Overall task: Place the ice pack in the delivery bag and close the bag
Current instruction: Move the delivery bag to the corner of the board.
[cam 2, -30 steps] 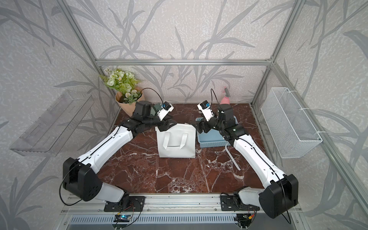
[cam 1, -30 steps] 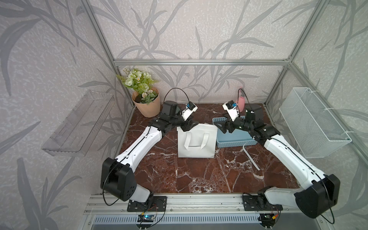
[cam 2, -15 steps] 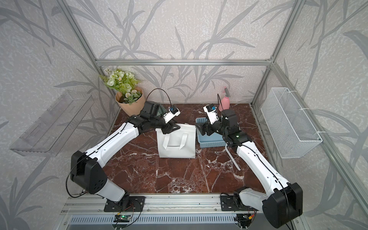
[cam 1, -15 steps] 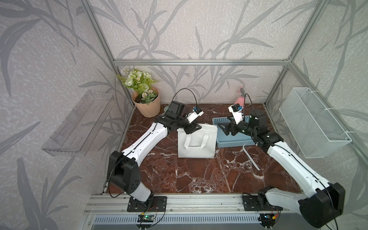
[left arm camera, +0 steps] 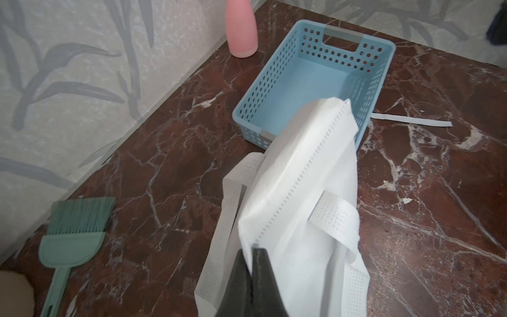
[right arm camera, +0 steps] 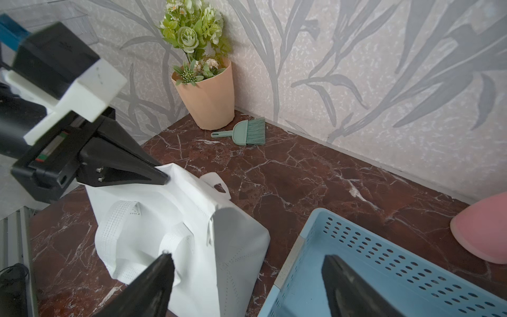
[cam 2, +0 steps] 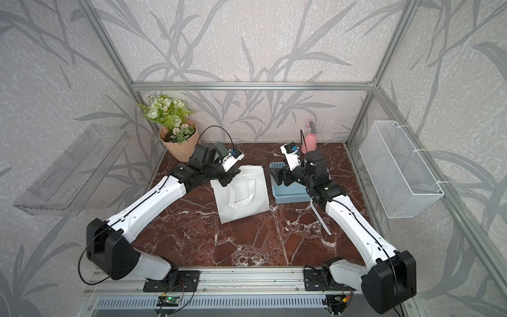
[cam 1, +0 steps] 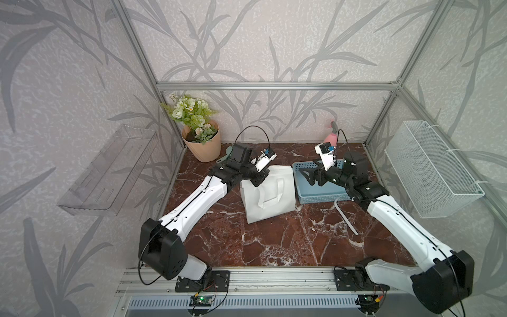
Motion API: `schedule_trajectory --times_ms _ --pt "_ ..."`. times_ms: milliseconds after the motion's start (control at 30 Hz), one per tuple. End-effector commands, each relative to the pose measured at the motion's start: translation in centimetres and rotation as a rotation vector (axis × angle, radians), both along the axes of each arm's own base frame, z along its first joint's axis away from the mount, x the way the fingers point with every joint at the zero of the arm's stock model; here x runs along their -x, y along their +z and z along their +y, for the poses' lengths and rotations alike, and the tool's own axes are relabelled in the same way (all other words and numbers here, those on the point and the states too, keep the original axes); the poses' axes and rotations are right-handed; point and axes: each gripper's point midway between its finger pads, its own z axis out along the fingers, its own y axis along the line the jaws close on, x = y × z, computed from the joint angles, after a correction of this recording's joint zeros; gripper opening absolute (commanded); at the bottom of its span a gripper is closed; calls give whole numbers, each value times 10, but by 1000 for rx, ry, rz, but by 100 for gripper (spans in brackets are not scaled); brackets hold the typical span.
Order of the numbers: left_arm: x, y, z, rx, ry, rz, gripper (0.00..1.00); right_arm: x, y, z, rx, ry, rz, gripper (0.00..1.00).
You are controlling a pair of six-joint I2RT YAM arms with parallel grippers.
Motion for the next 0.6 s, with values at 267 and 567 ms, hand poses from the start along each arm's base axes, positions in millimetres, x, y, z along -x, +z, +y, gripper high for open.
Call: schedule_trajectory --times_ms 267,567 --pt "-23 58 169 -76 664 -254 0 -17 12 14 -82 29 -23 88" --pt "-53 74 278 -111 1036 -381 0 -20 11 21 -110 60 -9 87"
